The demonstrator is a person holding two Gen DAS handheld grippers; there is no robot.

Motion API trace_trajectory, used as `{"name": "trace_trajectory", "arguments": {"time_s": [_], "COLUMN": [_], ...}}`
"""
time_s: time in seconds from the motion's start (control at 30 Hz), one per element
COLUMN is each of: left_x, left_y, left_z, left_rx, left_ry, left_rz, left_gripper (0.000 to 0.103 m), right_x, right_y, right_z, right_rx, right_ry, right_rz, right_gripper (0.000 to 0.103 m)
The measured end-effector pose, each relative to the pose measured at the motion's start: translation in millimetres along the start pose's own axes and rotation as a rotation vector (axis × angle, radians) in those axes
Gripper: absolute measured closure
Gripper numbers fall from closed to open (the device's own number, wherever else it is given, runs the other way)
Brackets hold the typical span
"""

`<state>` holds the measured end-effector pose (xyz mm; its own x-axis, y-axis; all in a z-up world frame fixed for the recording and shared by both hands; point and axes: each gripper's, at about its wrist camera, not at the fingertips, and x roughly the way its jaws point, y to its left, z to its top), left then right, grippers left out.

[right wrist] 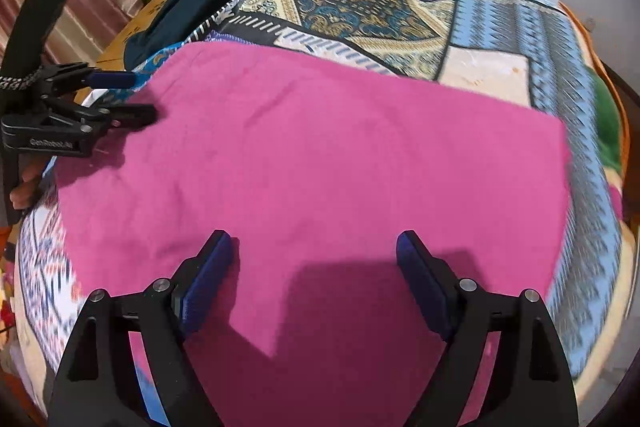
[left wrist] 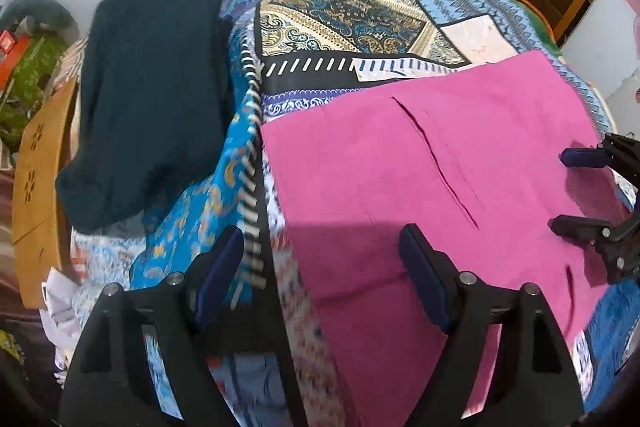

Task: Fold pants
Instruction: 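Fold the pink shorts over again and release with both grippers, then close the left gripper on the pink shorts edge and lift it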

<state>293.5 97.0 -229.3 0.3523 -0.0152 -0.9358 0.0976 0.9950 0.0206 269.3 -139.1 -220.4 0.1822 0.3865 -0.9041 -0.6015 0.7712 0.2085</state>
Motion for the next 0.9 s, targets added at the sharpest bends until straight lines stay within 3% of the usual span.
{"name": "trace_trajectory", "arguments": {"time_s": [0.27,0.63,0.9], "left_x": [-29,-56,-91], "left_y": [-7,12,3], "left_z": [-37,-68,-75], "left_rx": [0.006,-0.136,-0.237], "left_ry": [-0.053,-0.088,-0.165], "left_rz": [0.042,0.049,-0.012], "left_gripper": [0.023,0.023,0.023], "right_x": [-28,-46,-82], "right_y": [-11,-7,8], "right_z": [-42,-61,-53], "right_rx": [0.114,0.139,0.158], "right_ry": [-0.059,-0.08,-0.254], "right_rz": [-0.031,-0.105,-0.095], "right_gripper": [0.021,0.021,0.021]}}
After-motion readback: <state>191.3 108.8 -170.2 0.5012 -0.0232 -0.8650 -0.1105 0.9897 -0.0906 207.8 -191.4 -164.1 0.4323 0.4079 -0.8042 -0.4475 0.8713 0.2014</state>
